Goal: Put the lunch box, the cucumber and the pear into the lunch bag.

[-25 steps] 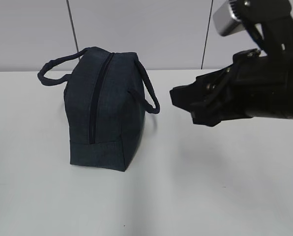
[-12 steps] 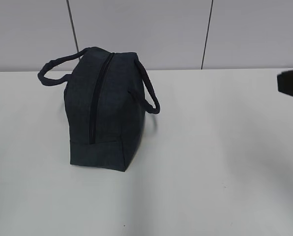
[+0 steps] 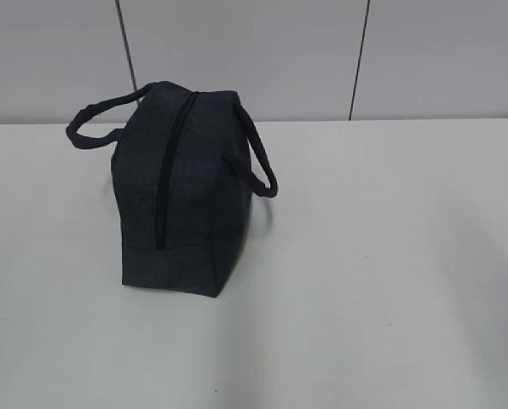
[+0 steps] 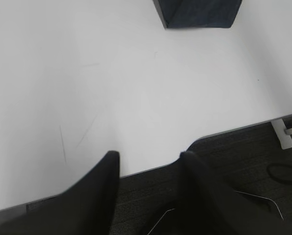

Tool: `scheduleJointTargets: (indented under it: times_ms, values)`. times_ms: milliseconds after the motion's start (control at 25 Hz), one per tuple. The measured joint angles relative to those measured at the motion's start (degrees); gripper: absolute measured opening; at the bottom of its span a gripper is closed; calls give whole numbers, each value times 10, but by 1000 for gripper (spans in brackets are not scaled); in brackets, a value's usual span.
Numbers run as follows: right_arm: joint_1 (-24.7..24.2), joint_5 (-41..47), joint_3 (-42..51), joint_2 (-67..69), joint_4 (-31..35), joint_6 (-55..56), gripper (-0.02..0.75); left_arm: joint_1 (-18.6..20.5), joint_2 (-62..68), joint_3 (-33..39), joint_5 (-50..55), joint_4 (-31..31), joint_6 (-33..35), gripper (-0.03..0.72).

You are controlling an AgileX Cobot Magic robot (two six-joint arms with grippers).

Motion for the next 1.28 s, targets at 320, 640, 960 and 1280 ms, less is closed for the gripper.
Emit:
scheduleJointTargets:
  times_ms: [320,640,960,1280]
  values:
    - [-1,95,65,-134,-76,111,438,0,0,0,0,0,0,245]
    - [-1,113,82,-242,-79,118,438,0,0,0,0,0,0,242]
    - [-1,114,83,-248,-79,118,438,0,0,0,0,0,0,242]
    - [-1,115,83,-249,-79,119,438,0,0,0,0,0,0,239]
